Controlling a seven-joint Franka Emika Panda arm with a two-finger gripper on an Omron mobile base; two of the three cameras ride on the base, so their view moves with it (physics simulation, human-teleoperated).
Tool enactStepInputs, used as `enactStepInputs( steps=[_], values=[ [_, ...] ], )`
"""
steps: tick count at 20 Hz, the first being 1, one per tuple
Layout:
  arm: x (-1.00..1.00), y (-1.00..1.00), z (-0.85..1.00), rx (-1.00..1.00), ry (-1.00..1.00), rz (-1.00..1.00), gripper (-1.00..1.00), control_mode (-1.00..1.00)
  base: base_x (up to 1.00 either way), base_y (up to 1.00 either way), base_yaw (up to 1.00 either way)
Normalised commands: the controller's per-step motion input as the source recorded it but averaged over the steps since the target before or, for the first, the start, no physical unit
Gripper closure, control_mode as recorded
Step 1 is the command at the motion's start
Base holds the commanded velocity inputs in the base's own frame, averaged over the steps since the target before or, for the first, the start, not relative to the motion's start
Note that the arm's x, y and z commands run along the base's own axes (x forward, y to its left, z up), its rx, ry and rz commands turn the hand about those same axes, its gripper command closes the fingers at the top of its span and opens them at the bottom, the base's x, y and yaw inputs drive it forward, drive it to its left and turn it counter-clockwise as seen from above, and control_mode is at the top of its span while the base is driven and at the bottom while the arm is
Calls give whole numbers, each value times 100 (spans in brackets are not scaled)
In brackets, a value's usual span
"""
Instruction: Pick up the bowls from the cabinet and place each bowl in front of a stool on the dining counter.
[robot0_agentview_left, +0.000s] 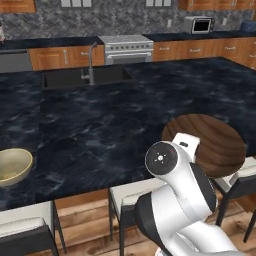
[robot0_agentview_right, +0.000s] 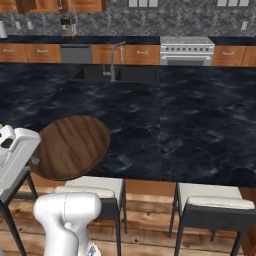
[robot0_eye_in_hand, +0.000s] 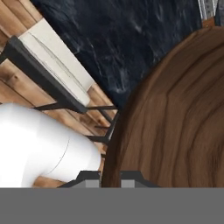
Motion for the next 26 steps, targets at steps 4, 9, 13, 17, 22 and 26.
enactStepInputs(
  steps=[4,9,13,17,22,26],
  values=[
    [0,0,0,0,0,0,100,100,30,0,0],
    [0,0,0,0,0,0,100,100,22,0,0],
    [8,0,0,0,0,0,100,-100,22,0,0],
    [54,0,0,0,0,0,100,-100,0,0,0],
    [65,0,-2,0,0,0,100,-100,0,0,0],
    [71,14,-14,1,0,0,100,-100,0,0,0]
  ],
)
